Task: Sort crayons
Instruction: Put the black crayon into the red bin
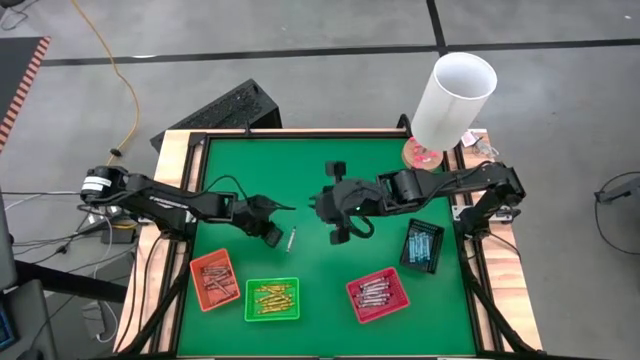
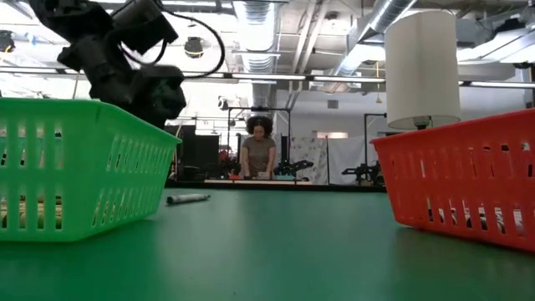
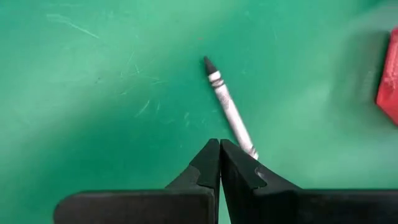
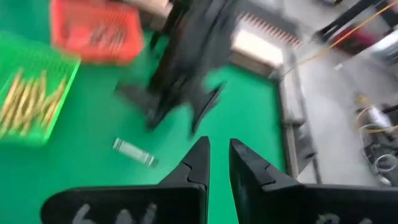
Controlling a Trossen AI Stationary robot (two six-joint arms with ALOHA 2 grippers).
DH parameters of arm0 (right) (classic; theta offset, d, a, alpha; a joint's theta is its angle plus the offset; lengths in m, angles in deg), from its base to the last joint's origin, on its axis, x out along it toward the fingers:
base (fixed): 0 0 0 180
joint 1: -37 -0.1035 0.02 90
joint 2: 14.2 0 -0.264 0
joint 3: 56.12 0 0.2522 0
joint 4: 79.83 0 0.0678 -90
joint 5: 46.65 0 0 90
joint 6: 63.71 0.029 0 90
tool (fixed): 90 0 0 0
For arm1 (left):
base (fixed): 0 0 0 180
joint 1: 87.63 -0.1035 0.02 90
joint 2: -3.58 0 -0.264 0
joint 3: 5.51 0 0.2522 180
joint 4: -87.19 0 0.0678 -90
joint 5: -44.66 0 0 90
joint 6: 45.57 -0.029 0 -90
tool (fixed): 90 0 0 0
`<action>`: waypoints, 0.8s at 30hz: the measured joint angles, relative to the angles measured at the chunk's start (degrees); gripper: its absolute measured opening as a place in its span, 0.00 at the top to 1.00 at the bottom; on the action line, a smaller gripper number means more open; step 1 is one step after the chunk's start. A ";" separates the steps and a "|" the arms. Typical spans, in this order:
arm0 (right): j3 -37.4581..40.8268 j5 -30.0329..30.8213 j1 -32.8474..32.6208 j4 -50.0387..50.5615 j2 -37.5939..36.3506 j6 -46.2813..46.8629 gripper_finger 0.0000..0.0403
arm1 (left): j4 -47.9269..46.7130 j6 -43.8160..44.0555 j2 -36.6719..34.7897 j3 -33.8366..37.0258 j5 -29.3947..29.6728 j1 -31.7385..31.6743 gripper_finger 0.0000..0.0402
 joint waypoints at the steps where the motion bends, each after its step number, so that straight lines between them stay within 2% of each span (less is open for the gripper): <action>1: 0.73 -0.88 0.03 1.46 0.45 0.01 0.86 | -1.38 -0.78 -0.52 -0.62 0.01 0.01 1.00; 6: 5.14 -7.09 0.93 3.63 3.88 -1.48 0.86 | -11.98 -5.32 -4.77 -5.28 3.84 0.01 1.00; 12: 5.38 -7.41 1.20 1.34 11.41 -11.07 0.86 | -25.52 -11.18 -12.97 -11.85 8.51 0.05 1.00; 15: 5.42 -7.60 1.22 0.16 15.37 -16.64 0.86 | -29.84 -13.09 -17.90 -14.20 9.58 0.48 1.00; 19: 4.72 -8.92 1.77 0.84 19.63 -18.48 0.86 | -33.75 -15.42 -24.30 -15.57 12.26 1.56 1.00; 24: 4.12 -9.53 2.46 0.96 23.04 -21.34 0.86 | -35.82 -15.52 -31.41 -15.58 15.21 2.87 0.93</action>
